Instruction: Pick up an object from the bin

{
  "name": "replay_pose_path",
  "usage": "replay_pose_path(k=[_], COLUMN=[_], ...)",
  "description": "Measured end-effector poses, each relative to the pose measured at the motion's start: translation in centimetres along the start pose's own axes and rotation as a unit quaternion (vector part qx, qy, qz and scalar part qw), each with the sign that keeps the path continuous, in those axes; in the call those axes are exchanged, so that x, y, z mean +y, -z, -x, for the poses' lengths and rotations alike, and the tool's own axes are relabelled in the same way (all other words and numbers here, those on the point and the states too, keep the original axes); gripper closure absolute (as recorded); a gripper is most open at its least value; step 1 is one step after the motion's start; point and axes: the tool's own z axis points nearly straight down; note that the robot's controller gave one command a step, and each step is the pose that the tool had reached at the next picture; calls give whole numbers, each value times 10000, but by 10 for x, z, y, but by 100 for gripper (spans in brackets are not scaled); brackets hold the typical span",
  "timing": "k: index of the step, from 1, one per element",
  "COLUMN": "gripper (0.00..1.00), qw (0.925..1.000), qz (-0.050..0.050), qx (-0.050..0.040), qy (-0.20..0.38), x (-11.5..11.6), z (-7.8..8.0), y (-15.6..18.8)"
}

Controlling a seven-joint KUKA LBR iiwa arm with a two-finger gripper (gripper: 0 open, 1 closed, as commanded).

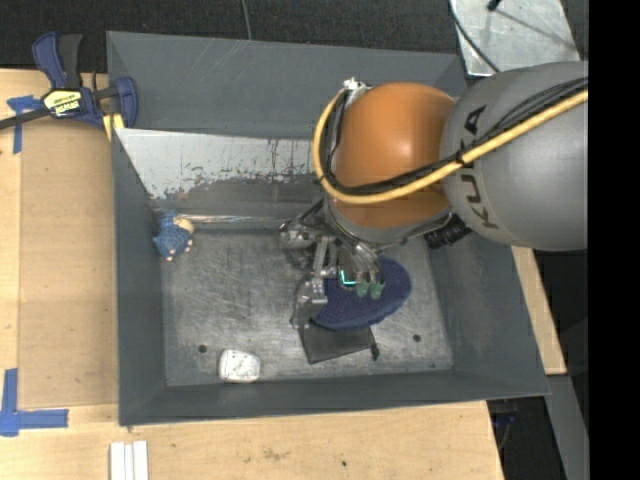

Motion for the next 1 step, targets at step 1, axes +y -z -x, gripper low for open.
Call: replay_pose_path(k=[1], gripper=[0], qw=[9940], qz=[-17], qx=[-20], qy=[1095], x=[-90], z=[35], y=[-48])
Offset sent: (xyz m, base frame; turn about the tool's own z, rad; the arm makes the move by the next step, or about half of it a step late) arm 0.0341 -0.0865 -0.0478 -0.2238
